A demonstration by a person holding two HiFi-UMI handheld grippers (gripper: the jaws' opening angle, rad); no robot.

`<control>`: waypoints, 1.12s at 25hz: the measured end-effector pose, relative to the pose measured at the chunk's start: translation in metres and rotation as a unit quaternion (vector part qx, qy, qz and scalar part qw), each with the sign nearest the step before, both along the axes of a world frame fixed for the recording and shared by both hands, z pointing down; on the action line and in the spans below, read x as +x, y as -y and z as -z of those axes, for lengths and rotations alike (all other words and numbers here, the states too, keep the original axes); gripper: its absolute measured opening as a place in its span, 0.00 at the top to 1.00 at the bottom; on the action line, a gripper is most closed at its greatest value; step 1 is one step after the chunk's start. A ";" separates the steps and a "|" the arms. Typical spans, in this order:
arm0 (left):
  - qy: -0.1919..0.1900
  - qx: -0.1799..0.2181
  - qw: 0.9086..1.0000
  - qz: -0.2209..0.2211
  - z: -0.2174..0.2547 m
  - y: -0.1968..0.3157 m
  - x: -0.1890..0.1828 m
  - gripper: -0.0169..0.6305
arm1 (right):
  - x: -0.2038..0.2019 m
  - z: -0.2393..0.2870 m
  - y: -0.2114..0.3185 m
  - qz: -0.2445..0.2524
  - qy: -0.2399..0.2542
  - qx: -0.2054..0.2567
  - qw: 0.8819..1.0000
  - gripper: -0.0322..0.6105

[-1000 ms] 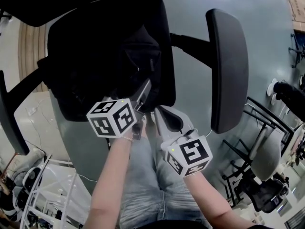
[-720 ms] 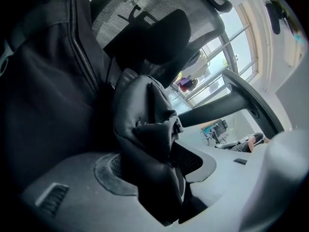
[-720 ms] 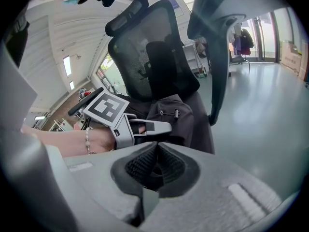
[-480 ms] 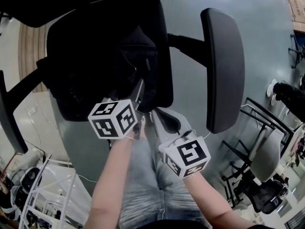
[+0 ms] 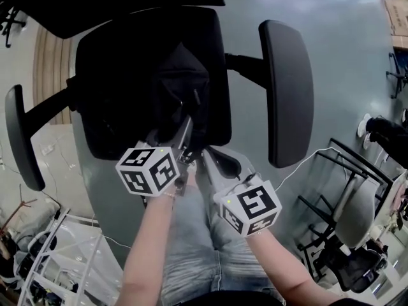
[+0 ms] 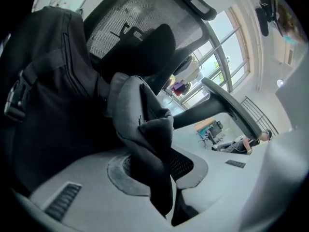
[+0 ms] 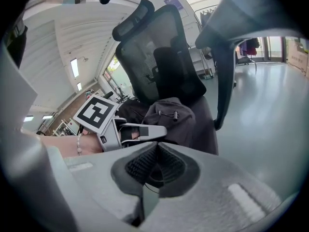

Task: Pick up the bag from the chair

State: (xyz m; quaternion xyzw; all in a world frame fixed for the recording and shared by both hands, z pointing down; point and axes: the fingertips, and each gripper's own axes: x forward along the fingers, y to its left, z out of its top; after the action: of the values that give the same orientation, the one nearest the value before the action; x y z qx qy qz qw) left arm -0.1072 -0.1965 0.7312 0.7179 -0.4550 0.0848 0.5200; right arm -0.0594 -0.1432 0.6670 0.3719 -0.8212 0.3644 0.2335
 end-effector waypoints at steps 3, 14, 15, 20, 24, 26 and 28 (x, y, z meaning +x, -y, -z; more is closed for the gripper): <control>-0.005 0.005 1.000 0.003 0.011 -0.008 -0.008 0.82 | -0.003 0.008 -0.003 0.006 0.003 0.006 1.000 0.95; 0.007 0.023 1.000 0.012 0.055 -0.029 -0.027 0.83 | -0.007 0.041 -0.013 0.034 0.001 0.027 0.999 0.95; 0.007 0.025 1.000 0.016 0.061 -0.032 -0.028 0.83 | -0.008 0.045 -0.015 0.039 0.001 0.030 0.999 0.95; 0.019 0.040 0.999 0.017 0.093 -0.044 -0.033 0.83 | -0.011 0.073 -0.018 0.050 0.003 0.052 0.997 0.95; 0.022 0.050 0.998 0.022 0.120 -0.054 -0.040 0.83 | -0.015 0.094 -0.019 0.060 0.002 0.067 0.996 0.95; 0.028 0.056 0.998 0.024 0.135 -0.061 -0.044 0.83 | -0.016 0.105 -0.019 0.064 0.003 0.076 0.995 0.95; 0.029 0.061 0.997 0.029 0.150 -0.070 -0.046 0.83 | -0.012 0.116 -0.018 0.066 0.004 0.085 0.994 0.95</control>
State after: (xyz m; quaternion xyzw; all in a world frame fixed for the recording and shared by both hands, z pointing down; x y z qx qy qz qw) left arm -0.1531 -0.1266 0.5814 0.7320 -0.4950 0.0620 0.4640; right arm -0.0711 -0.1251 0.5510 0.3342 -0.8729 0.2785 0.2207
